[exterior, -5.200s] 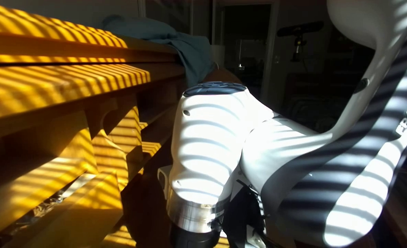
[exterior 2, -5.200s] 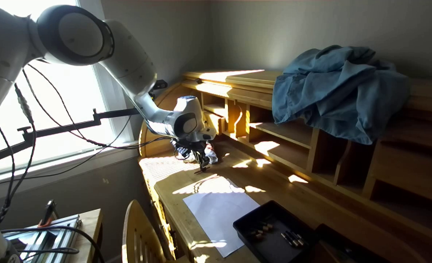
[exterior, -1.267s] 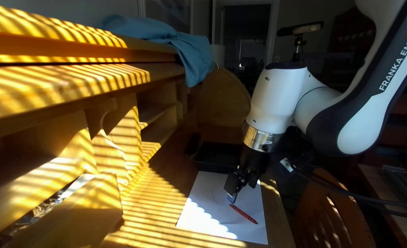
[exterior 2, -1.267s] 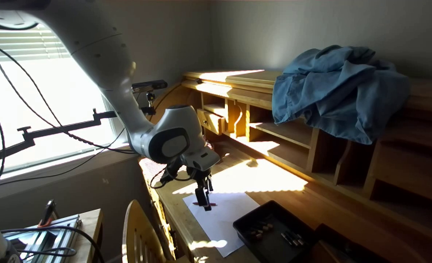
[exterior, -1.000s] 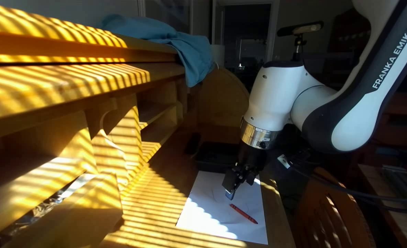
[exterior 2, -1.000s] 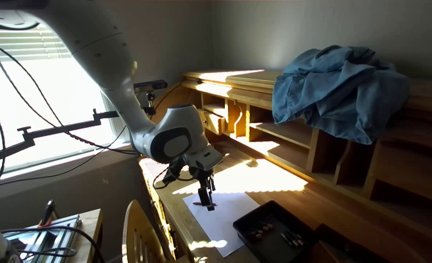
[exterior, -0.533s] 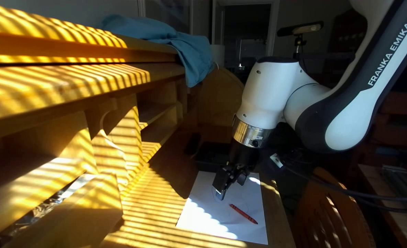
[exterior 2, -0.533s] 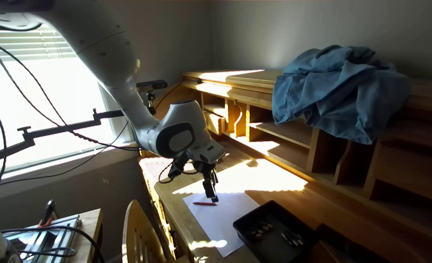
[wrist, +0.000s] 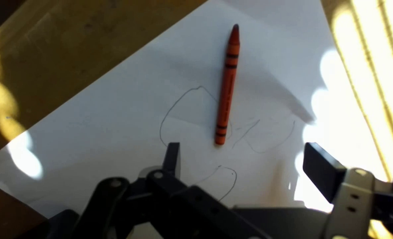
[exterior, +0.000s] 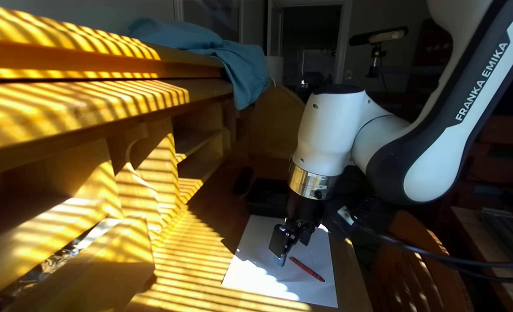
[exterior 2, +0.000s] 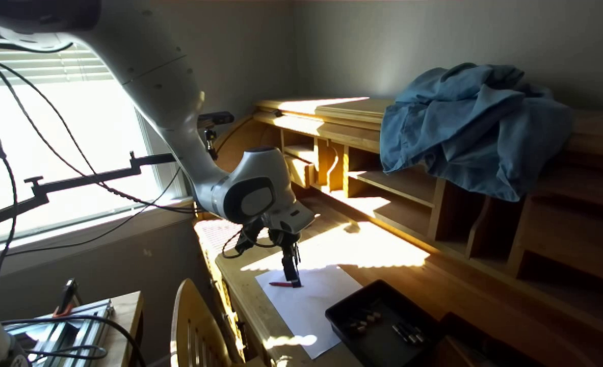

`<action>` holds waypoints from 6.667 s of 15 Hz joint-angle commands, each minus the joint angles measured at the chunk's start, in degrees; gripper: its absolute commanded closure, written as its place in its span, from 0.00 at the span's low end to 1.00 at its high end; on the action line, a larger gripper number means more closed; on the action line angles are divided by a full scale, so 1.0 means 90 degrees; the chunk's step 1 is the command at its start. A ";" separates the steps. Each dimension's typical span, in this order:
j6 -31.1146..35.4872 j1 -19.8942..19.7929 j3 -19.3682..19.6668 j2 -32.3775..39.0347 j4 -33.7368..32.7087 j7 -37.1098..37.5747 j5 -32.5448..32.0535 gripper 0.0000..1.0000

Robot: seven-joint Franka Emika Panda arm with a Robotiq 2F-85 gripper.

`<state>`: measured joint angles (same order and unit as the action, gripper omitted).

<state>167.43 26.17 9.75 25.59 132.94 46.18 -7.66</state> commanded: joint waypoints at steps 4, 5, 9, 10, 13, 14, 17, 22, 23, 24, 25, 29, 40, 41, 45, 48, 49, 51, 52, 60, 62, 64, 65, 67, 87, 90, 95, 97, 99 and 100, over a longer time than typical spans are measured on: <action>-0.0338 -0.0101 -0.0089 0.0281 -0.0317 -0.0161 0.0085 0.07; -0.0364 -0.0093 -0.0081 0.0314 -0.0348 -0.0154 0.0071 0.12; -0.0412 -0.0050 -0.0026 0.0399 -0.0415 -0.0126 0.0046 0.23; -0.0426 -0.0046 -0.0016 0.0402 -0.0428 -0.0122 0.0039 0.33; -0.0463 -0.0040 -0.0002 0.0426 -0.0480 -0.0115 0.0023 0.54; -0.0469 -0.0038 -0.0002 0.0426 -0.0486 -0.0110 0.0021 0.55; -0.0477 -0.0040 -0.0001 0.0419 -0.0516 -0.0106 0.0014 0.74; -0.0481 -0.0021 0.0018 0.0401 -0.0511 -0.0087 0.0001 1.00; -0.0482 -0.0012 0.0027 0.0384 -0.0501 -0.0077 -0.0002 1.00; -0.0479 -0.0003 0.0033 0.0352 -0.0483 -0.0069 -0.0005 0.98; -0.0472 0.0011 0.0042 0.0324 -0.0467 -0.0056 -0.0011 0.98; -0.0472 0.0164 0.0190 0.0011 -0.0303 0.0105 -0.0088 0.98; -0.0550 0.2037 0.2318 -0.0110 -0.0453 0.2762 -0.2307 0.98; -0.0553 0.2155 0.2434 -0.0102 -0.0469 0.2998 -0.2502 0.98; -0.0761 0.2585 0.2796 -0.0149 -0.0526 0.3773 -0.3272 0.98; -0.0697 0.2300 0.2525 -0.0153 -0.0522 0.3703 -0.3292 0.91; -0.0698 0.2230 0.2433 -0.0153 -0.0522 0.3704 -0.3294 0.91; -0.0699 0.2119 0.2342 -0.0147 -0.0522 0.3705 -0.3295 0.91; -0.0699 0.2094 0.2328 -0.0147 -0.0522 0.3705 -0.3296 0.91; -0.3573 0.1885 0.1712 -0.0069 -0.1284 0.6178 -0.5933 0.98; -0.4178 0.1422 0.1060 -0.0064 -0.1421 0.6516 -0.6254 0.98; -0.4372 0.0908 0.0428 -0.0031 -0.1524 0.6741 -0.6533 0.98; -0.4345 0.0654 0.0128 0.0009 -0.1573 0.6877 -0.6687 0.98; -0.4206 0.0225 -0.0345 0.0036 -0.1627 0.7130 -0.7159 0.98; -0.2987 -0.1564 -0.2056 0.0852 -0.2053 0.9043 -1.0696 0.98; -0.3051 -0.1601 -0.2133 0.0992 -0.2127 0.8958 -1.0756 0.98; -0.3091 -0.1608 -0.2177 0.1175 -0.2214 0.8897 -1.0744 0.98; -0.3089 -0.1603 -0.2191 0.1215 -0.2237 0.8870 -1.0735 0.98; -0.3099 -0.1597 -0.2201 0.1243 -0.2273 0.8843 -1.0725 0.98; -0.3094 -0.1594 -0.2207 0.1255 -0.2294 0.8838 -1.0726 0.98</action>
<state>140.00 12.85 -8.87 35.55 113.78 125.65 -102.39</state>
